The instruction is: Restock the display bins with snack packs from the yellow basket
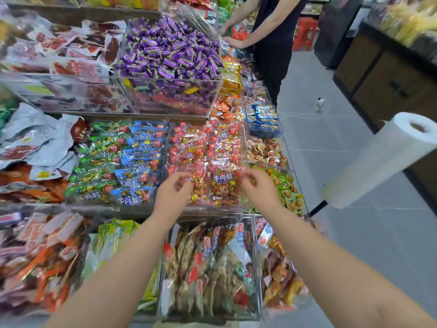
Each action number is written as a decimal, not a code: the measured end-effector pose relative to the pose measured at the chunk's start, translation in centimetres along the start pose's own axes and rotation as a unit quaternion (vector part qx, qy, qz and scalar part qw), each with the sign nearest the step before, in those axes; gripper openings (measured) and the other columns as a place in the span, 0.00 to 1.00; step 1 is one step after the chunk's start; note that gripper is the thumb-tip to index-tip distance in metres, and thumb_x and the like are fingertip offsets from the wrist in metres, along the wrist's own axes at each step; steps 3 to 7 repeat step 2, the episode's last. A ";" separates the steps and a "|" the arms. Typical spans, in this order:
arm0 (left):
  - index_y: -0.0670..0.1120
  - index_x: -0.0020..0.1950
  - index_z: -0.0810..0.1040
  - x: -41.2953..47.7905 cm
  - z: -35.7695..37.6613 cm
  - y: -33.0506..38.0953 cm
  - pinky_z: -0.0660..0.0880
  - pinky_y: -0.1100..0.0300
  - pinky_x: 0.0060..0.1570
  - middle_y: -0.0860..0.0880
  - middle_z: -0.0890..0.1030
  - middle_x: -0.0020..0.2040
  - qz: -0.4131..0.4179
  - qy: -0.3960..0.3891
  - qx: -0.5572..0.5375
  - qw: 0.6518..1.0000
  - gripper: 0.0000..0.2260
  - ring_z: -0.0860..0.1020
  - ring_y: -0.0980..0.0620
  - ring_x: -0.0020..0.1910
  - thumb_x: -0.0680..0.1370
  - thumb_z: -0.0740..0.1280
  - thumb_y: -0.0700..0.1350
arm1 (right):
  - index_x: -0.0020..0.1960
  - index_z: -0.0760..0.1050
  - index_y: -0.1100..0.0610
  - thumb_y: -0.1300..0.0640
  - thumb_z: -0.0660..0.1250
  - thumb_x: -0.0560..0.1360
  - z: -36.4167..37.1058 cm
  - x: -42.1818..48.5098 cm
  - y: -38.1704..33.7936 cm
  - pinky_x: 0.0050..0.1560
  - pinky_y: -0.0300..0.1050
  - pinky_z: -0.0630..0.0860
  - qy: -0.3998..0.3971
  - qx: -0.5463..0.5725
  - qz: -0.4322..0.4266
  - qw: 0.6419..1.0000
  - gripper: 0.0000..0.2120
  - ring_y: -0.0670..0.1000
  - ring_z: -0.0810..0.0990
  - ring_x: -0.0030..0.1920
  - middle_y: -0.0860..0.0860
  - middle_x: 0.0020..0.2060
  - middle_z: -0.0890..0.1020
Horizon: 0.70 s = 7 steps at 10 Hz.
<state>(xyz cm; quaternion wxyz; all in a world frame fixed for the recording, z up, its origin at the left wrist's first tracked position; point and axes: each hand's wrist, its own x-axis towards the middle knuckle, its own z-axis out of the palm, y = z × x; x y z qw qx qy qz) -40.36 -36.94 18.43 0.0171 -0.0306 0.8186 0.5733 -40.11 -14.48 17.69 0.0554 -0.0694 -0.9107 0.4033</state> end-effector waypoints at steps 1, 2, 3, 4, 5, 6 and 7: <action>0.50 0.46 0.79 -3.1 -0.7 -2.4 0.75 0.63 0.38 0.48 0.81 0.40 -0.057 -0.001 -0.041 0.998 0.09 0.78 0.55 0.36 0.79 0.64 0.37 | 0.54 0.77 0.50 0.58 0.62 0.78 0.5 -3.4 1.3 0.53 0.37 0.73 -0.006 0.093 0.087 0.992 0.08 0.42 0.76 0.48 0.43 0.49 0.79; 0.48 0.43 0.80 -8.5 -2.7 -6.9 0.73 0.66 0.33 0.50 0.81 0.34 -0.129 -0.017 -0.011 0.992 0.09 0.78 0.58 0.31 0.79 0.64 0.36 | 0.52 0.78 0.51 0.59 0.63 0.77 1.8 -9.3 3.5 0.43 0.33 0.73 -0.014 0.144 0.159 0.976 0.07 0.44 0.77 0.46 0.42 0.44 0.79; 0.48 0.43 0.80 -8.5 -2.7 -6.9 0.73 0.66 0.33 0.50 0.81 0.34 -0.129 -0.017 -0.011 0.992 0.09 0.78 0.58 0.31 0.79 0.64 0.36 | 0.52 0.78 0.51 0.59 0.63 0.77 1.8 -9.3 3.5 0.43 0.33 0.73 -0.014 0.144 0.159 0.976 0.07 0.44 0.77 0.46 0.42 0.44 0.79; 0.48 0.43 0.80 -8.5 -2.7 -6.9 0.73 0.66 0.33 0.50 0.81 0.34 -0.129 -0.017 -0.011 0.992 0.09 0.78 0.58 0.31 0.79 0.64 0.36 | 0.52 0.78 0.51 0.59 0.63 0.77 1.8 -9.3 3.5 0.43 0.33 0.73 -0.014 0.144 0.159 0.976 0.07 0.44 0.77 0.46 0.42 0.44 0.79; 0.48 0.43 0.80 -8.5 -2.7 -6.9 0.73 0.66 0.33 0.50 0.81 0.34 -0.129 -0.017 -0.011 0.992 0.09 0.78 0.58 0.31 0.79 0.64 0.36 | 0.52 0.78 0.51 0.59 0.63 0.77 1.8 -9.3 3.5 0.43 0.33 0.73 -0.014 0.144 0.159 0.976 0.07 0.44 0.77 0.46 0.42 0.44 0.79; 0.48 0.43 0.80 -8.5 -2.7 -6.9 0.73 0.66 0.33 0.50 0.81 0.34 -0.129 -0.017 -0.011 0.992 0.09 0.78 0.58 0.31 0.79 0.64 0.36 | 0.52 0.78 0.51 0.59 0.63 0.77 1.8 -9.3 3.5 0.43 0.33 0.73 -0.014 0.144 0.159 0.976 0.07 0.44 0.77 0.46 0.42 0.44 0.79; 0.48 0.43 0.80 -8.5 -2.7 -6.9 0.73 0.66 0.33 0.50 0.81 0.34 -0.129 -0.017 -0.011 0.992 0.09 0.78 0.58 0.31 0.79 0.64 0.36 | 0.52 0.78 0.51 0.59 0.63 0.77 1.8 -9.3 3.5 0.43 0.33 0.73 -0.014 0.144 0.159 0.976 0.07 0.44 0.77 0.46 0.42 0.44 0.79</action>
